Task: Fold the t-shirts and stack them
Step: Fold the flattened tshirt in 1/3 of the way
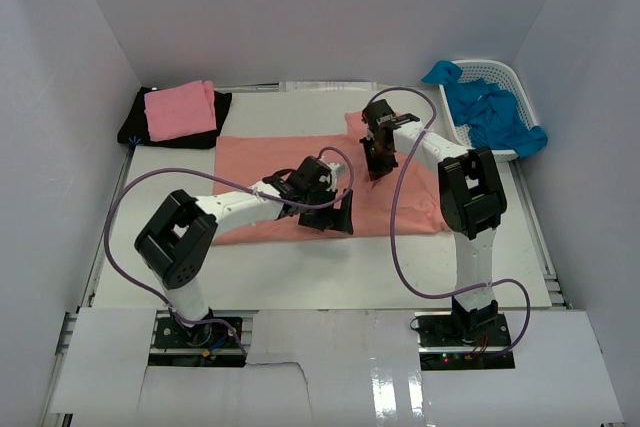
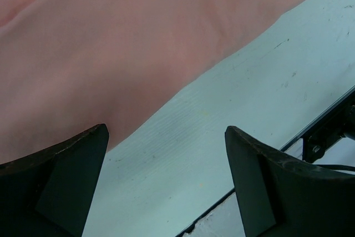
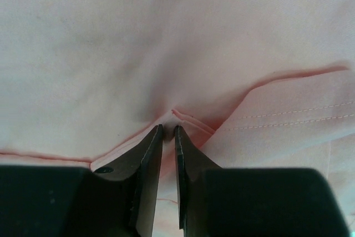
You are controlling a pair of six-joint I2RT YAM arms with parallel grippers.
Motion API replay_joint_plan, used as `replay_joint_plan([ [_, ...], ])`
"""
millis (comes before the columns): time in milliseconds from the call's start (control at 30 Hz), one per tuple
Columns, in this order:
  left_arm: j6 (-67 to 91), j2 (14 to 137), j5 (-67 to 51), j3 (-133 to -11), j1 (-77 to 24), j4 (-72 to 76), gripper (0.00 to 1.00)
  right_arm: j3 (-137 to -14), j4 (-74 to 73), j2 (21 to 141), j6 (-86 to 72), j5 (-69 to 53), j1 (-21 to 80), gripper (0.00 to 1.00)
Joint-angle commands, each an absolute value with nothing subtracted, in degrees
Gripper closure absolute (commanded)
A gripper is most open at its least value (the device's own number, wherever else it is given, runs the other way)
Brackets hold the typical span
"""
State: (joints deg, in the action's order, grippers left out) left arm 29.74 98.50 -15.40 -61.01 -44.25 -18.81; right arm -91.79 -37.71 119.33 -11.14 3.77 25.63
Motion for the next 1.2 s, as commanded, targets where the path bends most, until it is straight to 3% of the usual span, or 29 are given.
replay_joint_plan([
  [0, 28.0, 99.7, -13.1, -65.2, -46.8, -20.0, 0.04, -94.3, -37.0, 118.5, -10.5, 4.0, 26.0, 0.79],
  [233, 25.1, 105.7, -2.7, -73.8, -52.0, -27.1, 0.05, -94.7, -36.9, 118.4, -10.5, 3.8, 26.0, 0.85],
  [367, 25.2, 106.5, -2.5, -74.5, -52.5, -27.2, 0.05, -95.3, -36.9, 117.7, -10.2, 3.9, 26.0, 0.91],
  [1167, 27.0, 108.2, -4.0, -72.5, -52.5, -27.0, 0.05, -91.4, -27.6, 112.6, -10.6, -7.8, 26.0, 0.92],
])
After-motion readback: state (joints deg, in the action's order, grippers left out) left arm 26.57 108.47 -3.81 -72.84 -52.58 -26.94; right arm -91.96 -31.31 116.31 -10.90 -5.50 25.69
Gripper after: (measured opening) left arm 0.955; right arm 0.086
